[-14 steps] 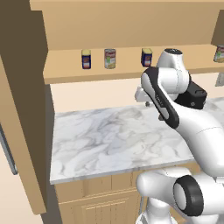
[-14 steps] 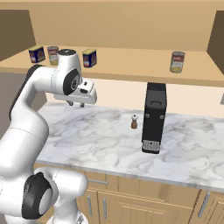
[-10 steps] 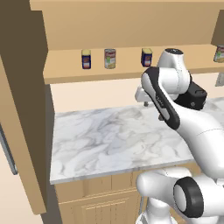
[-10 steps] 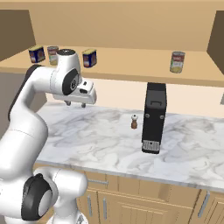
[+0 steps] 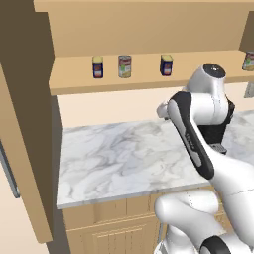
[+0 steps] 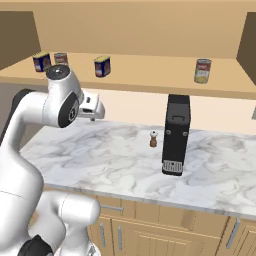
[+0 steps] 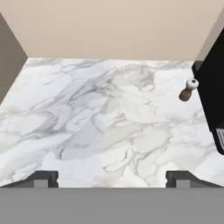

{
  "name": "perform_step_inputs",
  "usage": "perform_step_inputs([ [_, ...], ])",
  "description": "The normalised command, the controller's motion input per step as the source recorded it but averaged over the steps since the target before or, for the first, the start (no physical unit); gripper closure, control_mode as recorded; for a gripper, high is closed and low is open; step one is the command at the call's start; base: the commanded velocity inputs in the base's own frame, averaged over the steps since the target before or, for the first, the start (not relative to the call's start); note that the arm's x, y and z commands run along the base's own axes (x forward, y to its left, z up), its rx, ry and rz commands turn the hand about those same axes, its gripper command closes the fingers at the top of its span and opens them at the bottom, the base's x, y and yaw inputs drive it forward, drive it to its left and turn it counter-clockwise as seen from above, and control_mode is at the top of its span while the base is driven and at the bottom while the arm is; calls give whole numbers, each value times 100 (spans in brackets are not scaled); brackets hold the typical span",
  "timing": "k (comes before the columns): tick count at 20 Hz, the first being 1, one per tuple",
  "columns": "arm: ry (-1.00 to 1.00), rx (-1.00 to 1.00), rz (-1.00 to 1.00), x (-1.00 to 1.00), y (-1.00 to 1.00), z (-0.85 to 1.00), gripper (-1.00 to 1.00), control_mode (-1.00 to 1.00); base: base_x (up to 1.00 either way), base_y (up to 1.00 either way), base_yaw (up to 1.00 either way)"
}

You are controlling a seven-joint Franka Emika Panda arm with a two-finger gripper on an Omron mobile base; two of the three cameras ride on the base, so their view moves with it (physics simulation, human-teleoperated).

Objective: Stack two cans on top of the other two cans in the cabinet.

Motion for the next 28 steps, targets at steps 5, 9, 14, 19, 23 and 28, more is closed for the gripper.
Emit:
perform_step_inputs([
  [5, -23, 0, 0, -5, 27, 36, -100, -100, 0, 0, 0],
  [9, -9, 0, -4, -1, 29, 50, -100, -100, 0, 0, 0],
  [14, -2, 0, -5, 0, 30, 49, -100, -100, 0, 0, 0],
  [19, -13, 0, -6, 1, 27, 30, -100, -100, 0, 0, 0],
  [23, -18, 0, -1, 2, 20, 21, -100, -100, 0, 0, 0],
  [28, -18, 0, 0, 2, 13, 14, -100, -100, 0, 0, 0],
])
